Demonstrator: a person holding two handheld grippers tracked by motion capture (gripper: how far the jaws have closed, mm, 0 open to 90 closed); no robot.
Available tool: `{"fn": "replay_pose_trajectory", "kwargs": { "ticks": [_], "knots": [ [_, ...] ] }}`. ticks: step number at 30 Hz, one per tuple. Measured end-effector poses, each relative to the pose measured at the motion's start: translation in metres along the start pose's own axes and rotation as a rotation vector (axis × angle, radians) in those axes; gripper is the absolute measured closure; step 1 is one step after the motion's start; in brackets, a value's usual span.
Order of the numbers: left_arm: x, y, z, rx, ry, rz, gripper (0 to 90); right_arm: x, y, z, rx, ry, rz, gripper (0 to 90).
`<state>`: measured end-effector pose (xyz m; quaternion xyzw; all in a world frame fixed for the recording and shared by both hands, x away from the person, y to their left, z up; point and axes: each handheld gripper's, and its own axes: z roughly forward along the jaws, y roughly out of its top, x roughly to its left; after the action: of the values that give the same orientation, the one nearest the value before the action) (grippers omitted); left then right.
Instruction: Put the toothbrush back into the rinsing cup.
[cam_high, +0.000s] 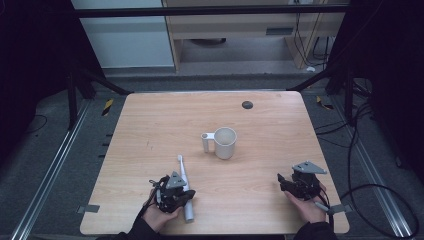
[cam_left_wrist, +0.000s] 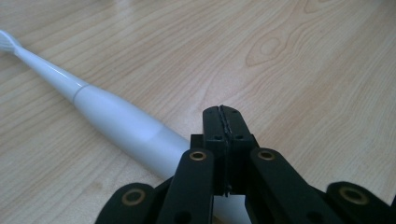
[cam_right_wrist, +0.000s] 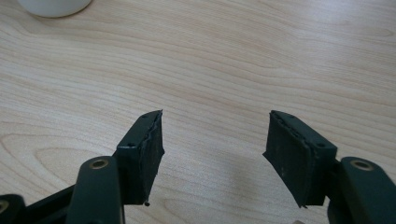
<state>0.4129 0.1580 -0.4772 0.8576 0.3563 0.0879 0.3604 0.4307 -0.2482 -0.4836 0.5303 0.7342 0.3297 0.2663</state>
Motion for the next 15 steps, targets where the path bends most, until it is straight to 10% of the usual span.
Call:
{"fn": "replay_pose_trajectory", "kwargs": {
  "ticks": [15],
  "knots": [
    [-0.0055, -0.0057, -0.0003, 0.028, -0.025, 0.023, 88.9, 0.0005, -0.0004, 0.0005, 0.006, 0.002, 0.0, 36.4]
  ]
}}
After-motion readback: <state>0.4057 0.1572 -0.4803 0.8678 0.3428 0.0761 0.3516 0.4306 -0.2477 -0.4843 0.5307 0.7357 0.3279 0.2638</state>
